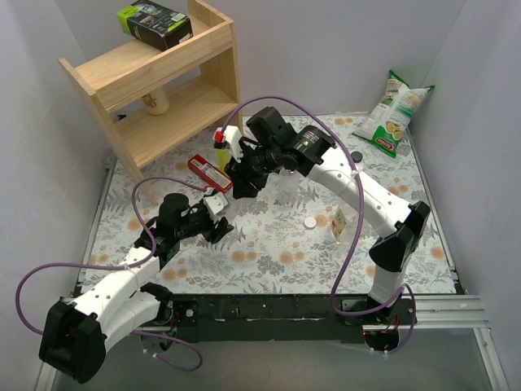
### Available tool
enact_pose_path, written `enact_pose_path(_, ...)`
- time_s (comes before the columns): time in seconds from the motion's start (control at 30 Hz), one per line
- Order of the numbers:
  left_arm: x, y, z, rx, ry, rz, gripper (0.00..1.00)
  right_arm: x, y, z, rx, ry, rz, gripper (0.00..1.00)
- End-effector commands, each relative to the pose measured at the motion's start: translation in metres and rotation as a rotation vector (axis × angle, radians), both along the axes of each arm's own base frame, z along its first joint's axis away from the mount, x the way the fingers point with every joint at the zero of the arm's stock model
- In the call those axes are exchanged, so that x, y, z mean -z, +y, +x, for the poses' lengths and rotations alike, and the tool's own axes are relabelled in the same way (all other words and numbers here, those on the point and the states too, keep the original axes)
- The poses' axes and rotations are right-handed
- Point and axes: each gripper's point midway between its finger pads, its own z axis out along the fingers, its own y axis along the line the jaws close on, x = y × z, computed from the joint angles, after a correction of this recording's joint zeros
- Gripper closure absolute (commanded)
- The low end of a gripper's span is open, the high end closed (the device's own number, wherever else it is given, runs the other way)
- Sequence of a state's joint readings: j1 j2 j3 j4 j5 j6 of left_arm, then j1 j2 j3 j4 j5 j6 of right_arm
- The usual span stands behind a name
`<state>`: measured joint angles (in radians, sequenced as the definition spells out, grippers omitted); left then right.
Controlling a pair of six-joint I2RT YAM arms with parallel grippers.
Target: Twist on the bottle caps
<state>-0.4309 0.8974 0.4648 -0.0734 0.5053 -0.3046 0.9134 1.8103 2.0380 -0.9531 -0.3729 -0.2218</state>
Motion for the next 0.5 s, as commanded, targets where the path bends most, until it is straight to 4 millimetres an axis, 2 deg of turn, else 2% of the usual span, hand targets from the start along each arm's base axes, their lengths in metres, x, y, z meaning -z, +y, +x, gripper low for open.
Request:
enact_pose_path(0.0,-0.038,-0.010,0.010,0.003,-0.110,-0.105,1.00,0.000,-0.012,-0.024,-0.070,0.026,-0.069,0.22)
enact_pose_path(0.03,-0.036,-0.011,0.008,0.010,-0.102,-0.105,1.00,-0.015,-0.010,-0.023,-0.078,0.003,-0.036,0.11)
enact_pose_path(0.13,-0.029,-0.013,-0.002,0.047,-0.069,-0.107,1.00,-0.042,-0.015,-0.030,-0.120,-0.042,0.024,0.10)
enact_pose_path(0.23,-0.024,-0.018,-0.013,0.105,-0.032,-0.116,1.00,-0.057,-0.023,-0.038,-0.164,-0.074,0.066,0.09)
enact_pose_path(0.3,-0.028,-0.024,-0.023,0.162,-0.019,-0.139,1.00,-0.052,-0.029,-0.041,-0.190,-0.069,0.066,0.09)
enact_pose_path(0.33,-0.028,-0.026,-0.029,0.190,-0.002,-0.143,1.00,-0.059,-0.035,-0.035,-0.199,-0.112,0.099,0.08)
enact_pose_path(0.37,-0.030,-0.028,-0.035,0.219,0.005,-0.152,1.00,-0.050,-0.038,-0.034,-0.220,-0.108,0.098,0.08)
enact_pose_path(0.4,-0.032,-0.032,-0.047,0.281,0.028,-0.173,1.00,-0.051,-0.037,-0.038,-0.260,-0.111,0.136,0.08)
enact_pose_path(0.43,-0.037,-0.034,-0.050,0.303,0.036,-0.182,1.00,-0.065,-0.038,-0.036,-0.299,-0.211,0.197,0.08)
enact_pose_path(0.47,-0.039,-0.036,-0.054,0.325,0.052,-0.191,1.00,-0.066,-0.038,-0.036,-0.323,-0.249,0.221,0.06)
